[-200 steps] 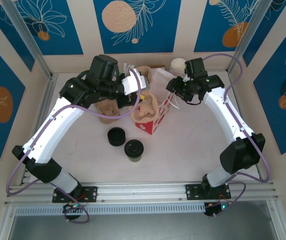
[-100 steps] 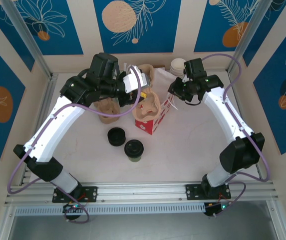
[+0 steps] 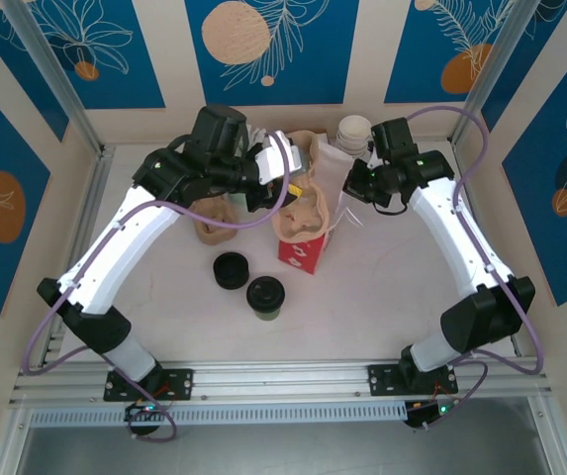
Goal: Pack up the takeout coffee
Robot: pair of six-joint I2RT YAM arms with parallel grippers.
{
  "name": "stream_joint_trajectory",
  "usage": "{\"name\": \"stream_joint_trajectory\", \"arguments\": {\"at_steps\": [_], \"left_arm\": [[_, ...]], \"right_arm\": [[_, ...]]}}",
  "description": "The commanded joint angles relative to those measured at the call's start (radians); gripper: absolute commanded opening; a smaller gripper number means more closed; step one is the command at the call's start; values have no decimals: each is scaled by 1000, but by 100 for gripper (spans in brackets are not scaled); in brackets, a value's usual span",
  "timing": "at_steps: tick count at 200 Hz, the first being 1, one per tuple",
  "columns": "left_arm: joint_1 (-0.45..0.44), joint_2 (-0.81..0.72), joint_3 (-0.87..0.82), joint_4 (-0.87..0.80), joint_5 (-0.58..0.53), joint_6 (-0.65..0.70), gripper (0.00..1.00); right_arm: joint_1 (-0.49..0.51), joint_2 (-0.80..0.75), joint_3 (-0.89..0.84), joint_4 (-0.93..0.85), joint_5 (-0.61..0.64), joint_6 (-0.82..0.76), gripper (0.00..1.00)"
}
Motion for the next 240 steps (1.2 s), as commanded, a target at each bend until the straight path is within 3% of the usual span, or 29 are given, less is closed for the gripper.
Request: {"name": "stream_joint_trajectory", "arguments": {"at_steps": [1,122,190,240], "left_arm": [[-31,25,39,23,46,-3,37],[-66,137,98,-21,129,-49,37],[-80,213,113,-103,211,-29,38],[-81,261,106,-140,192,-2,38]], "right_arm": [[3,-53,31,-96,-9,-48,1],[4,-227,-118,-128,-114,-155,1],[4,-246,-155,-122,-157,-181,1],[4,-254,-164,-110,-176,-185,0]]}}
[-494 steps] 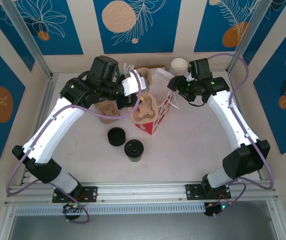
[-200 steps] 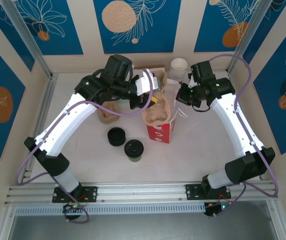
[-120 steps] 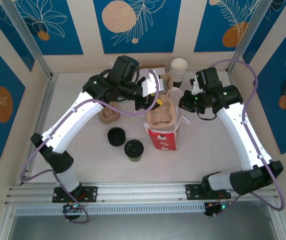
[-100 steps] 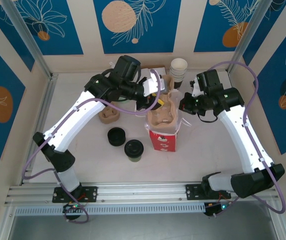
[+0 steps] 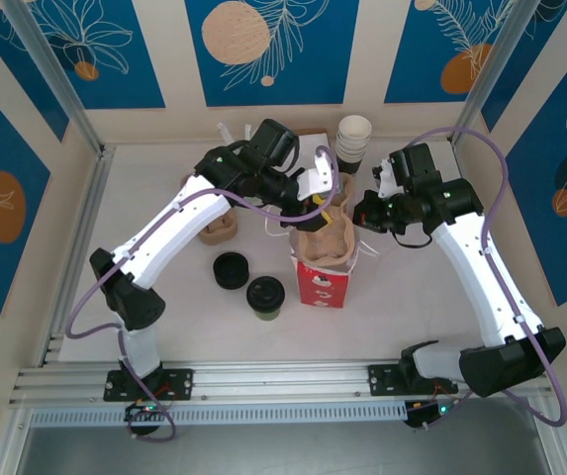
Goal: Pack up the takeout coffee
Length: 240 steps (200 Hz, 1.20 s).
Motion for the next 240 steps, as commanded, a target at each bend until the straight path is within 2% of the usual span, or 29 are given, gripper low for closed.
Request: {"name": "stream_joint_trajectory", "arguments": {"at_steps": [1,115,240], "left_arm": [[-11,29,17,-45,29,30,38],[-9,119,26,-63,-41,85,37],[-17,114,-26,-57,-16,112,37]], "right_arm": [[4,-27,-9,5,-42,-21,0],[-10,-54,-17,24,-70,-14,1],[-70,-67,-27,29,-30,22,1]]}}
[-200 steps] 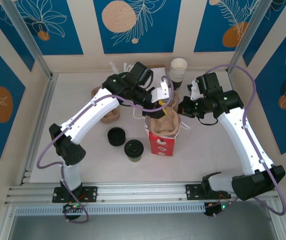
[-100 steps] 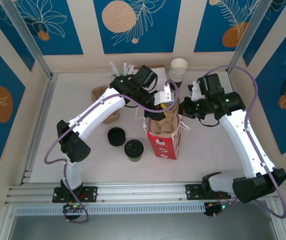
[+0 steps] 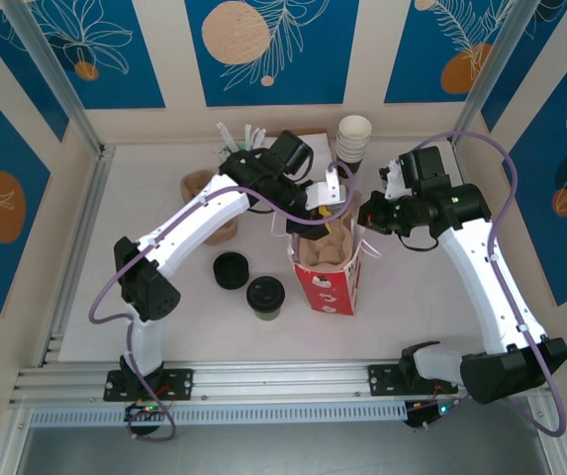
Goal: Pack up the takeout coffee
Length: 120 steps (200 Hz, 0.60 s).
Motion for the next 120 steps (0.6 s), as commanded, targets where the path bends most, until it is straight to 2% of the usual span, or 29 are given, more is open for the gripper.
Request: {"name": "stream_joint_trajectory", "arguments": {"at_steps": [1,41,120], "left_arm": [[-16,8,-19,-24,12,26,37],[-32,17,-31,-20,14,32,37],[-36,-42,-84,5,35,23,37]], "right_arm": [[-17,-27,1,20,4,25,1],[-25,-3,10,41,-16,49,1],[-50,23,2,37,29,105,1]]}}
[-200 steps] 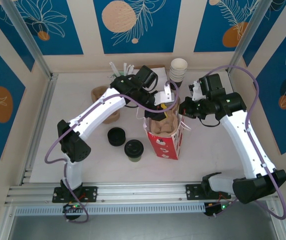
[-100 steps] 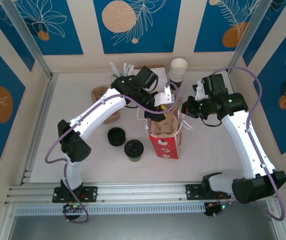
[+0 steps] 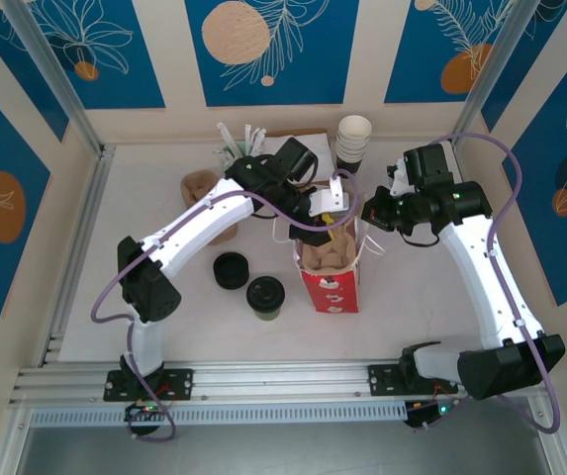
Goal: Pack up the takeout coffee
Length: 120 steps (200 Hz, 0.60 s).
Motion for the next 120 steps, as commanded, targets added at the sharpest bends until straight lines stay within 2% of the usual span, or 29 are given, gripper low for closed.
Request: {"name": "stream_joint_trajectory", "arguments": {"at_steps": [1,82,120], "left_arm": [[-15,-43,-33,-25,35,23,37],[-19,-140,-105,67,19,2,35],[-19,-116,-100,39,14,13,35]], "right_arm": [[-10,4,2,25,25,28,1],[11,3,-28,12,51,11,1],[13,-10,-37,15,50,17,1]]}}
